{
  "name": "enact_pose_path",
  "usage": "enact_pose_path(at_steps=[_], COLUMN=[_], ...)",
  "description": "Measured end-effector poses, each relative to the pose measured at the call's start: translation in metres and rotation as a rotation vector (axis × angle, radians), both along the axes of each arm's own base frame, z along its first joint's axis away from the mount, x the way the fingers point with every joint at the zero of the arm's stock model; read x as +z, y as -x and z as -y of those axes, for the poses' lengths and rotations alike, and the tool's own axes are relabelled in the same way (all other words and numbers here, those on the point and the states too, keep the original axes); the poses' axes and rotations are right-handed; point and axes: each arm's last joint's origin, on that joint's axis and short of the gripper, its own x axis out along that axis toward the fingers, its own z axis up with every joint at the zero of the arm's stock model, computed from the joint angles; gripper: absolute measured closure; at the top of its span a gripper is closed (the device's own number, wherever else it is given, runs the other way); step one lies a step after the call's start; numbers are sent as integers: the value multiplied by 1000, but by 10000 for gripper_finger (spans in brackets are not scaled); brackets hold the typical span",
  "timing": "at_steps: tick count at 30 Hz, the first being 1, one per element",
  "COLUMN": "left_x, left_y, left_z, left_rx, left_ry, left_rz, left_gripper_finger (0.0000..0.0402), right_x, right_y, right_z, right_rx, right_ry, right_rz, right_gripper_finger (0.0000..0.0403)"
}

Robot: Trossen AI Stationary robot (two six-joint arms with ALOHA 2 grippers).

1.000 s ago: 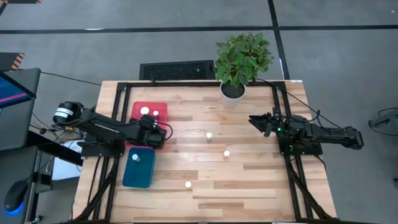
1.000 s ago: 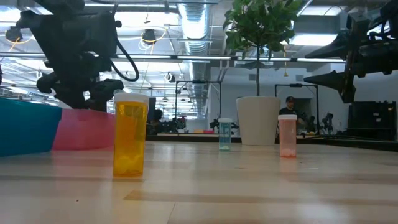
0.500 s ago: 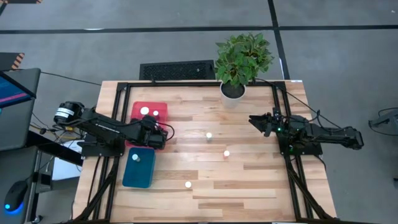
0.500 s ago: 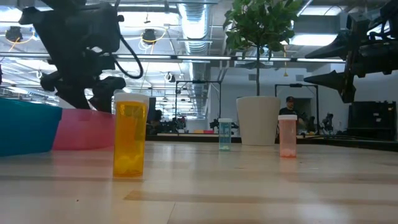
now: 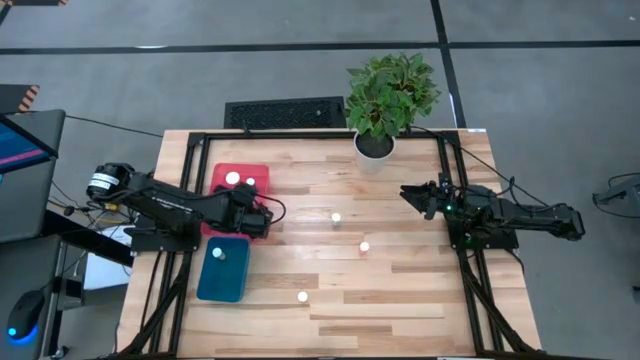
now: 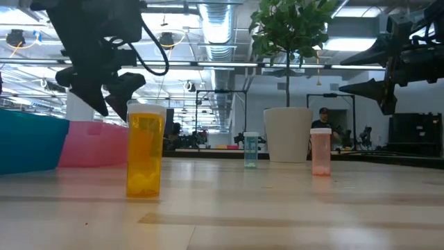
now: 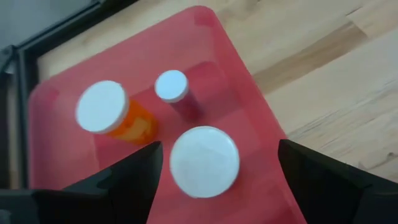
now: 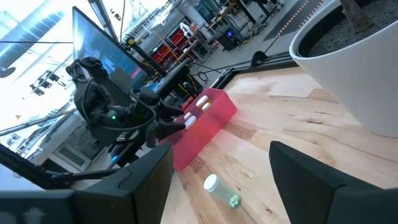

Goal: Pick and place medicine bottles into bin by pill shape (circle, oval)
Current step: Put the blue tablet bottle into the blue bin

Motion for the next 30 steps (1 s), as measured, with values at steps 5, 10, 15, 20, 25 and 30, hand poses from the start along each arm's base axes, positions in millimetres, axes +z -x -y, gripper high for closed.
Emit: enact_pose_path(at_steps=[5,10,15,20,25,30], left_x=[14,36,67,91,99,79], left_y=[-3,-12,-29,-61,-92,-127], left_z=[0,3,6,10,7,-1], left_rx=[5,-37,-115,-298,-486,-618], left_ry=[2,8,-7,-79,-158,-165], left_rz=[-19,-1,77,287,397,431], left_gripper_finger=[90,90,90,90,90,90], right_x=[0,0,0,0,0,0], right_y=[0,0,0,0,0,0], right_z=[0,0,0,0,0,0], right_rx=[0,0,0,0,0,0], right_ry=[1,1,0,0,0,-1], right_rz=[0,0,0,0,0,-6], right_gripper_finger=[127,127,127,127,127,127])
